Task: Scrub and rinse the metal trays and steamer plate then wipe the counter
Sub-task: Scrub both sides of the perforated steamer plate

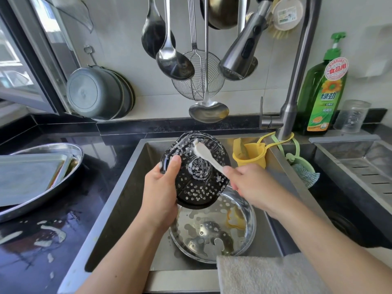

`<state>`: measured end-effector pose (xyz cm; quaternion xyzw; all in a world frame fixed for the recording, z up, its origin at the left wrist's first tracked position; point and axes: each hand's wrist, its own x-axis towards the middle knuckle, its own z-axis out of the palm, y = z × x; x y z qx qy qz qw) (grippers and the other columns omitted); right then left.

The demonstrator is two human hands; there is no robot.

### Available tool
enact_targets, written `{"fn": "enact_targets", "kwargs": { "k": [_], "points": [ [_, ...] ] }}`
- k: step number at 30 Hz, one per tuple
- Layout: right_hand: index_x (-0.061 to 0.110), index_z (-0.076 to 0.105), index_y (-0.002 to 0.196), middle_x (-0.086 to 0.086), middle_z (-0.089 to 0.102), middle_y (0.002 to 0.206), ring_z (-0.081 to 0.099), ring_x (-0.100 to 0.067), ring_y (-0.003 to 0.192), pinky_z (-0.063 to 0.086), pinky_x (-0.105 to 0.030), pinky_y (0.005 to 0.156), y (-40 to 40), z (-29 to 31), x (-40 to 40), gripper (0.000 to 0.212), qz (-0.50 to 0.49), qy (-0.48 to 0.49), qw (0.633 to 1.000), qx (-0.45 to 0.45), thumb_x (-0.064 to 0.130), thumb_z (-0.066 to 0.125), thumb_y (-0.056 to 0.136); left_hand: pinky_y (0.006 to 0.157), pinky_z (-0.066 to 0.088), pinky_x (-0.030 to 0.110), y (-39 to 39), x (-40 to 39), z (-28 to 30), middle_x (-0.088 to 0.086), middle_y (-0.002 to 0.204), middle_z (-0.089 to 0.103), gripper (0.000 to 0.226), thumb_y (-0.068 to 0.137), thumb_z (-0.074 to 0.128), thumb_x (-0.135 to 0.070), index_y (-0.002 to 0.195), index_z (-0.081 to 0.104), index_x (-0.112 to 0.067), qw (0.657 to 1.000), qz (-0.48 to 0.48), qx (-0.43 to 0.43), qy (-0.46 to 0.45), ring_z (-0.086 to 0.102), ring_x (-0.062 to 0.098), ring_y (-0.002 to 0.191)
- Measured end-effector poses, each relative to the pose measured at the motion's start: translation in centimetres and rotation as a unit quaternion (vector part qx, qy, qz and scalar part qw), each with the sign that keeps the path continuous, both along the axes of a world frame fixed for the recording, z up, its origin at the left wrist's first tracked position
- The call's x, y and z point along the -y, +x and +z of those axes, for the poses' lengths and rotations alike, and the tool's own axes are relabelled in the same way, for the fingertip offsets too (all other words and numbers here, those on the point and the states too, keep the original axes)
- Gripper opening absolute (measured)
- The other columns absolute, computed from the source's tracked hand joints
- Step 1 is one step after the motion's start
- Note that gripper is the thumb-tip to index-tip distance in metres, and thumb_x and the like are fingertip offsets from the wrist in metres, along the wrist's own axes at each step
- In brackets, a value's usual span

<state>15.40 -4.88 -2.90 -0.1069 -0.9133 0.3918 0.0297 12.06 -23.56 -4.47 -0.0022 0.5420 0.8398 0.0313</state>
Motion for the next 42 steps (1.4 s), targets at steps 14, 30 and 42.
{"fn": "enact_targets", "kwargs": {
  "k": [14, 30, 42],
  "points": [
    [0.014, 0.057, 0.067, 0.001, 0.048, 0.055, 0.044, -0.018, 0.054, 0.033, -0.03, 0.055, -0.4, 0.2, -1.8, 0.052, -0.05, -0.014, 0.999, -0.001, 0.046, 0.044, 0.106, 0.096, 0.058, 0.051, -0.4, 0.7, 0.1, 0.02, 0.114, 0.076, 0.029, 0.107, 0.055, -0.02, 0.127, 0.065, -0.002, 0.998, 0.034, 0.014, 0.043, 0.074, 0.036, 0.106],
    [0.013, 0.062, 0.073, 0.001, 0.05, 0.059, 0.046, -0.017, 0.056, 0.032, -0.029, 0.054, -0.1, 0.6, -1.3, 0.052, -0.017, 0.047, 0.997, 0.061, 0.048, 0.043, 0.106, 0.099, 0.056, 0.058, -1.2, 1.1, -0.3, 0.02, 0.113, 0.076, 0.023, 0.107, 0.056, -0.018, 0.122, 0.067, -0.004, 0.995, 0.074, 0.021, 0.071, 0.074, 0.038, 0.106],
    [0.017, 0.058, 0.066, 0.004, 0.048, 0.055, 0.044, -0.016, 0.053, 0.031, -0.029, 0.053, 0.1, 0.1, -0.6, 0.051, 0.006, 0.051, 0.995, 0.089, 0.048, 0.045, 0.105, 0.081, 0.063, 0.05, -1.6, 1.5, -0.4, 0.018, 0.111, 0.077, 0.025, 0.105, 0.06, -0.02, 0.125, 0.066, -0.005, 0.986, 0.106, 0.057, 0.115, 0.077, 0.034, 0.1]
  ]
}}
